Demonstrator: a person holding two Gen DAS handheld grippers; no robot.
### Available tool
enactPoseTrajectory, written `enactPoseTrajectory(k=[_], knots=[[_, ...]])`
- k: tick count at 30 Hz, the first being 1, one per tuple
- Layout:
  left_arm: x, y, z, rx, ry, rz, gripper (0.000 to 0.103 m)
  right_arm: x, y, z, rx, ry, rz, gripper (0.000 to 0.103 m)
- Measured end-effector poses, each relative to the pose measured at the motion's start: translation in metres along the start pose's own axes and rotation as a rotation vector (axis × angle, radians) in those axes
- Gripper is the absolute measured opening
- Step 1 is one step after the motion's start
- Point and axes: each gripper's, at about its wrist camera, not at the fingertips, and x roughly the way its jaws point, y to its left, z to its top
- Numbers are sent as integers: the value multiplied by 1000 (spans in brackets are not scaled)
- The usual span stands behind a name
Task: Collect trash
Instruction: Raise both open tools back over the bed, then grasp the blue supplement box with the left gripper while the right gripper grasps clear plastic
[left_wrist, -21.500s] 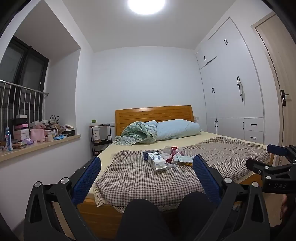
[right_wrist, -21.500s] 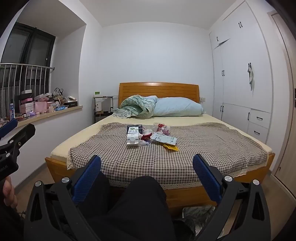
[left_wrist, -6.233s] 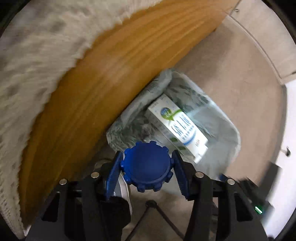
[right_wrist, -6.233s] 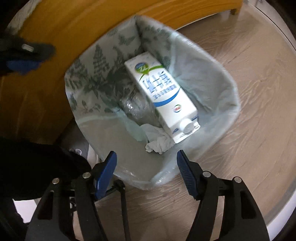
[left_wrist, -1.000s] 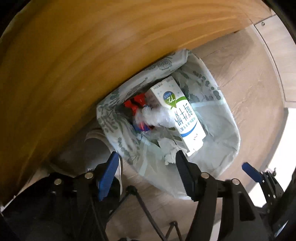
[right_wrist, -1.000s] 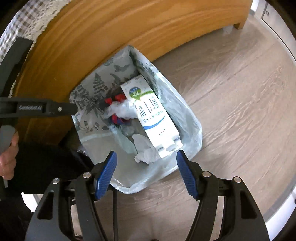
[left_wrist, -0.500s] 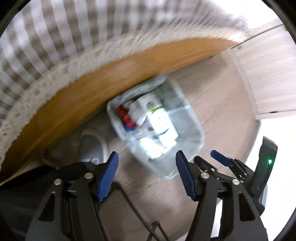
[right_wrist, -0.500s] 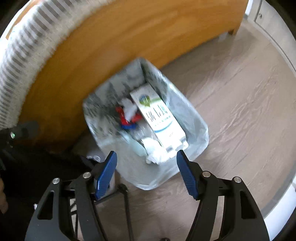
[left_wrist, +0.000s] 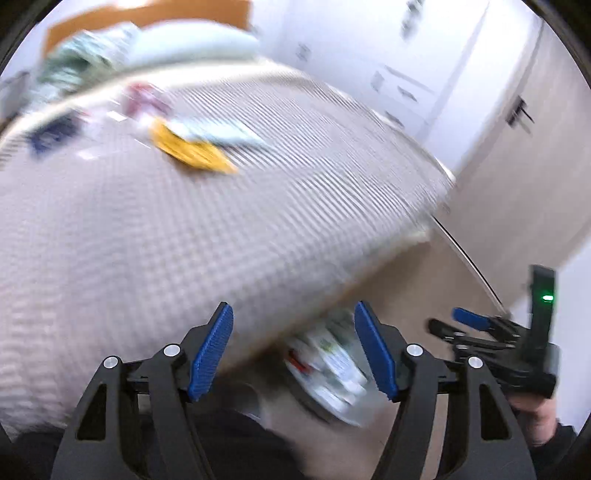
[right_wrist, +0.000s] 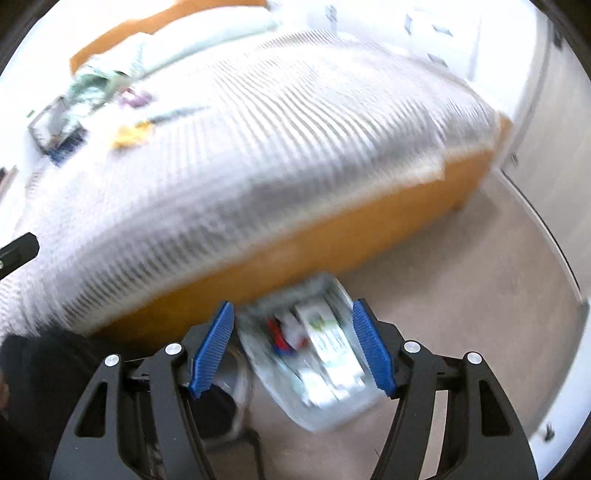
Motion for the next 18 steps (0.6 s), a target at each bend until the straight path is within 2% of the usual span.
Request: enactPoseTrajectory(k=[3,4,6,7,9,12,18], knots=[[-20,51,14,-87,-70,66,66,-7,45,35,-65,-72,52,64],[-26,76,18,-160,-102,72,66,-8,63,51,-89,-96,78,64],[-31,123,25,-269,-118,63,66,-4,97,80,-160,-145,121,64],[-31,139,29,-286,-115,68,66,0,113,92,-186,-162,129,64],[-31,175,43,-296,-105,138,66,13,142,122,-222,-179,185,64],[-34,227,71,-275,-139,237,66,37,187,162,-264,-188,272,64],[-15,315,119,-270,-164,288,66,93,278,218,-346,-170,357,64]])
